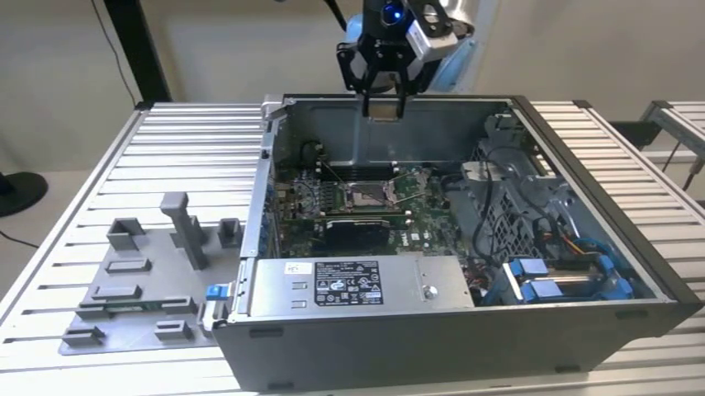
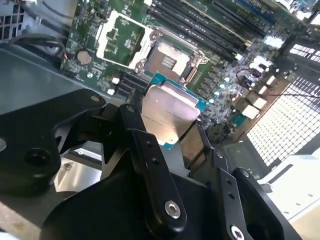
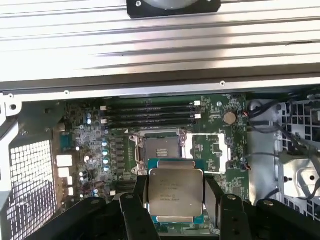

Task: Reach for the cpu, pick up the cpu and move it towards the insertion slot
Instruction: 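Pick up the cpu and move it towards the insertion slot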

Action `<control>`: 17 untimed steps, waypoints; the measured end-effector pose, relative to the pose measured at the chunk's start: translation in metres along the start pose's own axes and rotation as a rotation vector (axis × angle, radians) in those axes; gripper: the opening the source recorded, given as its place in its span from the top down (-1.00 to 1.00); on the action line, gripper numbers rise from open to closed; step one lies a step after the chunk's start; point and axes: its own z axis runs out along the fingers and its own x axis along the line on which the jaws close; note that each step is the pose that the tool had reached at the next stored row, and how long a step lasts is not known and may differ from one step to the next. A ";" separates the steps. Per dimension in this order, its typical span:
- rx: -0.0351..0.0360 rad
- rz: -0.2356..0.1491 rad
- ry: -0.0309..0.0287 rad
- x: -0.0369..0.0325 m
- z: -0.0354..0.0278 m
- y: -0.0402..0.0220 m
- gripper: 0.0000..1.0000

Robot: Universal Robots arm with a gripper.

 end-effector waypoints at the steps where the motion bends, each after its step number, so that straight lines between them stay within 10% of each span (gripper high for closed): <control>1: -0.0001 -0.005 0.0002 0.0001 0.0002 0.0014 1.00; 8: -0.0003 -0.051 0.0058 0.0011 0.0005 0.0049 1.00; 12: 0.0012 -0.057 0.0379 0.0021 0.0005 0.0063 1.00; 17: 0.0013 -0.057 0.0395 0.0022 0.0005 0.0065 1.00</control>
